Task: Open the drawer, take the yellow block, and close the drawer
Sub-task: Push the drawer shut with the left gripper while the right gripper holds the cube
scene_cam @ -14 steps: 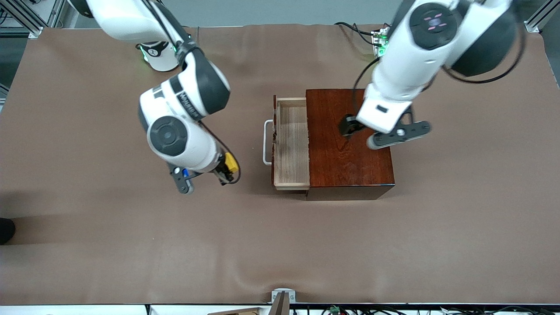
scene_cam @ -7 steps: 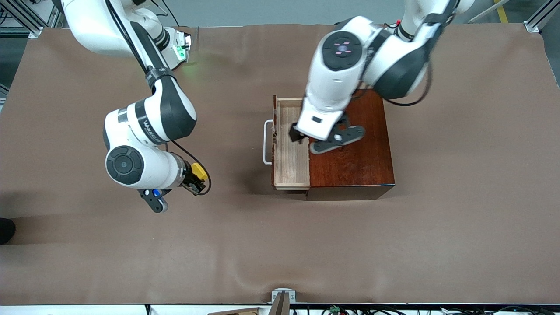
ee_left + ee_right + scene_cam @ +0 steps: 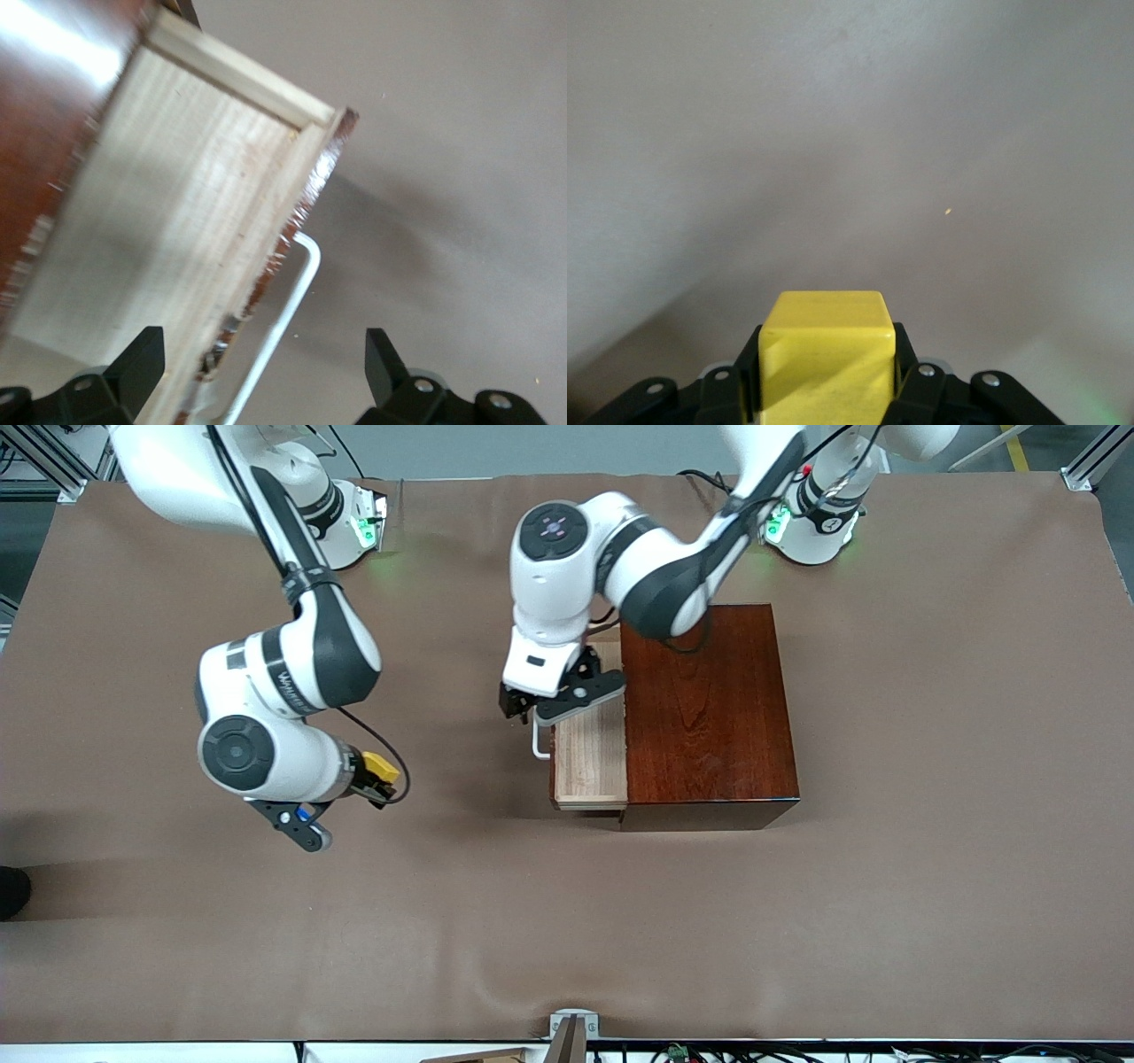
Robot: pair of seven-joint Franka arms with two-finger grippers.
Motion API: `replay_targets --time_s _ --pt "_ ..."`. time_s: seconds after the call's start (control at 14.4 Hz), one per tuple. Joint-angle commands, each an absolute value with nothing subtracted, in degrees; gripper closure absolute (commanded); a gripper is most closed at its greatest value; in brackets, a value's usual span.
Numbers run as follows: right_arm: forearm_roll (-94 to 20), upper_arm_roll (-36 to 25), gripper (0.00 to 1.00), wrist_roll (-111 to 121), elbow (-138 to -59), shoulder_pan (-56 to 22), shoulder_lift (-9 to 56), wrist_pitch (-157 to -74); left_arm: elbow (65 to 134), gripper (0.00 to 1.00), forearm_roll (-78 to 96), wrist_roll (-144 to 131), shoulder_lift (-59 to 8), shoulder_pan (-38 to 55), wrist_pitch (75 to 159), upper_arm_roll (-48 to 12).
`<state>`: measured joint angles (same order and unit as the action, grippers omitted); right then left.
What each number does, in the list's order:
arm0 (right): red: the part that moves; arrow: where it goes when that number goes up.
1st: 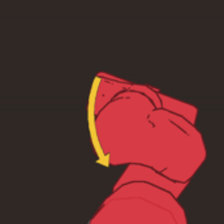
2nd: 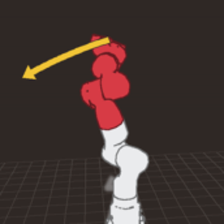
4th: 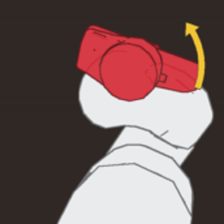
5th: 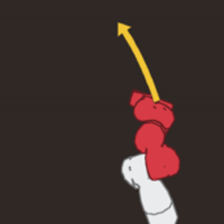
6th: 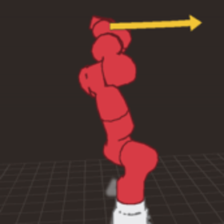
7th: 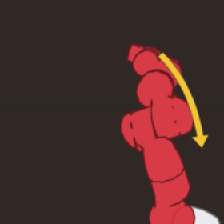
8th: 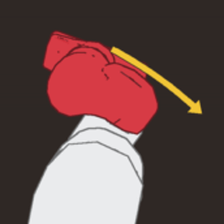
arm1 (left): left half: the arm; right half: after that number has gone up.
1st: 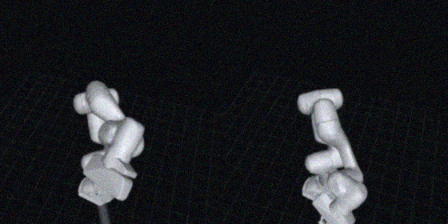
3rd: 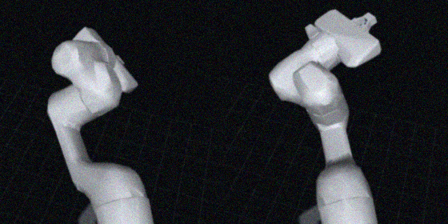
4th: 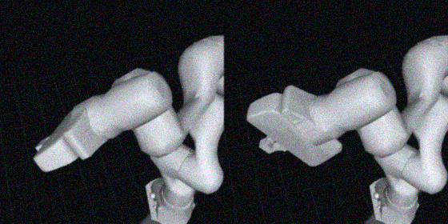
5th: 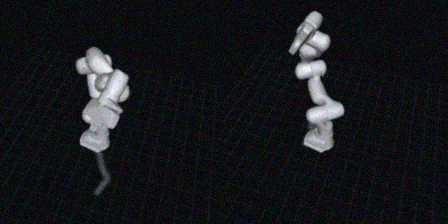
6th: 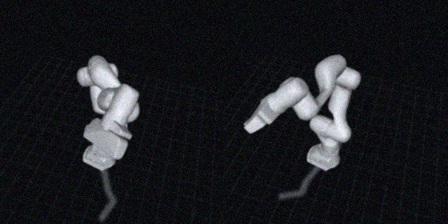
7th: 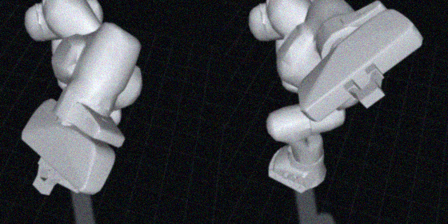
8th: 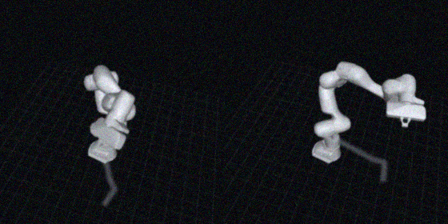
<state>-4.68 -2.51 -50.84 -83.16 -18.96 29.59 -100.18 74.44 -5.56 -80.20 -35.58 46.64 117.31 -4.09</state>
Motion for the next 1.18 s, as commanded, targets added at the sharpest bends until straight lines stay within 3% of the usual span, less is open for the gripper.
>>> replay_targets --time_s 0.0,0.28,0.42,0.62,1.11 --pt "-4.04 -1.58 1.00 -43.53 -90.51 -15.57 24.35 -102.30 69.71 0.00 -6.94 -87.15 -40.41 52.19 121.35 -0.27" --pt "0.35 -1.58 1.00 -34.21 -101.22 -12.93 20.66 -110.98 69.17 0.00 -6.94 -96.66 -44.29 55.90 127.69 1.41" --pt "0.44 -1.58 1.00 -27.54 -102.91 -10.74 20.57 -111.97 69.26 0.00 -6.94 -101.40 -45.95 56.77 129.63 1.49" --pt "0.44 -1.58 1.00 -15.69 -105.28 -5.21 20.74 -113.98 69.52 0.00 -7.03 -105.28 -46.93 57.22 129.38 2.02" --pt "1.67 -1.58 1.00 0.95 -114.25 3.60 21.62 -128.05 69.61 0.00 -6.85 -109.07 -46.85 57.22 124.38 3.60"
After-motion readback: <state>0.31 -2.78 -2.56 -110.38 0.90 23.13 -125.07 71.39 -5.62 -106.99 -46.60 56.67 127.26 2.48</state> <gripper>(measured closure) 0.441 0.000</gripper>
